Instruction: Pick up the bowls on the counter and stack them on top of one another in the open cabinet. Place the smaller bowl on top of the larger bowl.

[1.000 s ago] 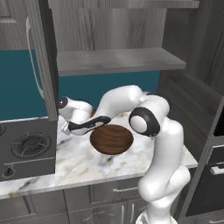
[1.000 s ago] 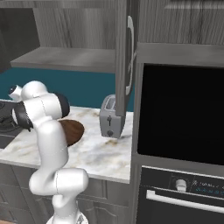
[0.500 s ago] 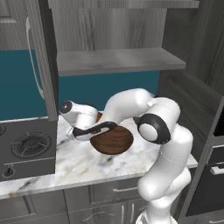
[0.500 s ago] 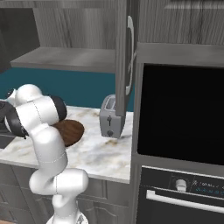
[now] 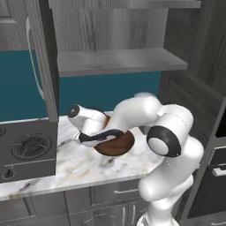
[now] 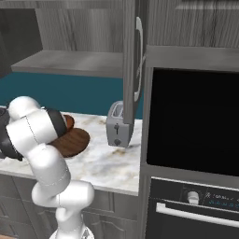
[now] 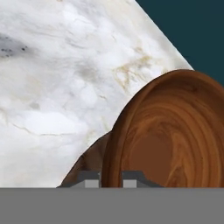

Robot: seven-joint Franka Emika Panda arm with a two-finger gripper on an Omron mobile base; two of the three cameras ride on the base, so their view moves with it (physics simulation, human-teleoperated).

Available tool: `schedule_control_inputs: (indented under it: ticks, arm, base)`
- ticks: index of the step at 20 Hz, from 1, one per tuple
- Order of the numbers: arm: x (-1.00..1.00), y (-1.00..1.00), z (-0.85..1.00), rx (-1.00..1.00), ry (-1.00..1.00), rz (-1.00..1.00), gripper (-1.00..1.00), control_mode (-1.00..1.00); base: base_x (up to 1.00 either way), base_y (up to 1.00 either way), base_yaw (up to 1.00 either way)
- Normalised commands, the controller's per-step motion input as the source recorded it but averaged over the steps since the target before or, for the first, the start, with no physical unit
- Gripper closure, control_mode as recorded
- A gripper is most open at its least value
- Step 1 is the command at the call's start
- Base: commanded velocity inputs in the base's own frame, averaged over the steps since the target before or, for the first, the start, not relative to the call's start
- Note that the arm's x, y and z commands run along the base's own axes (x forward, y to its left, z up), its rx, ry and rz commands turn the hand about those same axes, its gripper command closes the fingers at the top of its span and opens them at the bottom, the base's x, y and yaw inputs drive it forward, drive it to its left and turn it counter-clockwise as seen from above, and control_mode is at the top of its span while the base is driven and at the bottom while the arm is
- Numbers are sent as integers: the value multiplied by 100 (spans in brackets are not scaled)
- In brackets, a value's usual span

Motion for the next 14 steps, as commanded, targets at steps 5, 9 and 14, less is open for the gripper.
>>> schedule_control_inputs:
  ticks: [5,9,14]
  arm:
    - [-30,-34,0,0,0,-7,100,-100]
    - [-17,-30,0,0,0,-5,100,-100]
    - [-1,-23,-7,0,0,-1,100,-100]
  base:
    - [0,0,0]
    - [0,0,0]
    - [0,0,0]
